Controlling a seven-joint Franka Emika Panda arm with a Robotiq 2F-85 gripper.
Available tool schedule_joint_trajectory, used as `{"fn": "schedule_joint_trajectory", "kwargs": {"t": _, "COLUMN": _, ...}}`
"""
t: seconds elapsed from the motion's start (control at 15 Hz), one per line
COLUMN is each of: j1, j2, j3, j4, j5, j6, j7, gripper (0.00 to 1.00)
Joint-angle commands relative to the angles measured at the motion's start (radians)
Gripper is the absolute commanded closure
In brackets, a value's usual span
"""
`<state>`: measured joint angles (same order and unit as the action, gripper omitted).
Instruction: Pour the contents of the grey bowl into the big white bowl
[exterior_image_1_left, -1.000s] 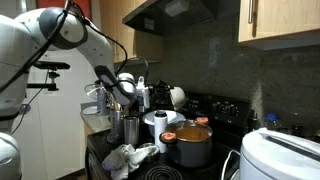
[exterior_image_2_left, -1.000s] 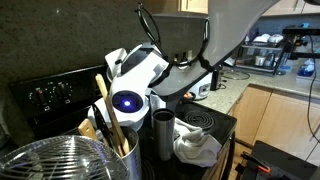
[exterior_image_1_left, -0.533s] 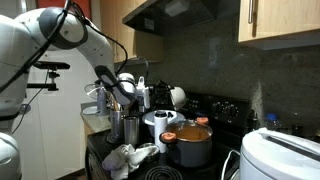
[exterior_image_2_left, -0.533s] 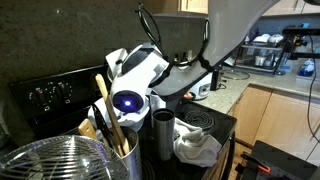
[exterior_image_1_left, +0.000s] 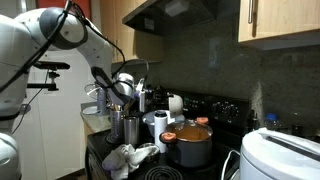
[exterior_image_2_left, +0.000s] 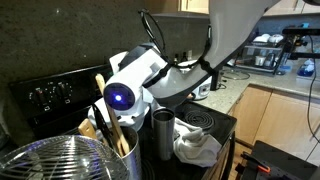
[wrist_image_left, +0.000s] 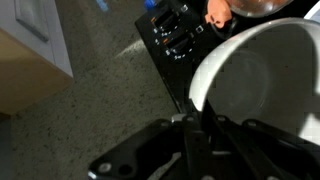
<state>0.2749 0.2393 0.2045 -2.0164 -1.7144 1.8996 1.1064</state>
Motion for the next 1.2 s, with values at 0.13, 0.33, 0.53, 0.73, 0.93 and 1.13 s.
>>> {"fn": "schedule_joint_trajectory", "kwargs": {"t": 0.13, "j1": -0.023, "j2": -0.027, "j3": 0.039, "j4": 0.061, "j5": 0.330, "j6": 0.024, "j7": -0.194, "gripper": 0.95}}
{"fn": "schedule_joint_trajectory", "kwargs": {"t": 0.33, "j1": -0.080, "j2": -0.016, "j3": 0.005, "j4": 0.172, "j5": 0.527, "j6": 0.129, "j7": -0.358, "gripper": 0.95}}
{"fn": "schedule_joint_trajectory", "kwargs": {"t": 0.53, "j1": -0.116, "j2": 0.008, "j3": -0.031, "j4": 0.274, "j5": 0.718, "j6": 0.163, "j7": -0.474, "gripper": 0.95}}
{"fn": "schedule_joint_trajectory", "kwargs": {"t": 0.73, "j1": -0.133, "j2": 0.008, "j3": -0.054, "j4": 0.330, "j5": 0.911, "j6": 0.151, "j7": -0.576, "gripper": 0.95}}
{"fn": "schedule_joint_trajectory", "kwargs": {"t": 0.93, "j1": -0.136, "j2": -0.008, "j3": -0.064, "j4": 0.351, "j5": 1.130, "j6": 0.132, "j7": -0.694, "gripper": 0.95}}
{"fn": "schedule_joint_trajectory", "kwargs": {"t": 1.13, "j1": -0.128, "j2": -0.027, "j3": -0.083, "j4": 0.380, "j5": 1.286, "j6": 0.088, "j7": -0.746, "gripper": 0.95}}
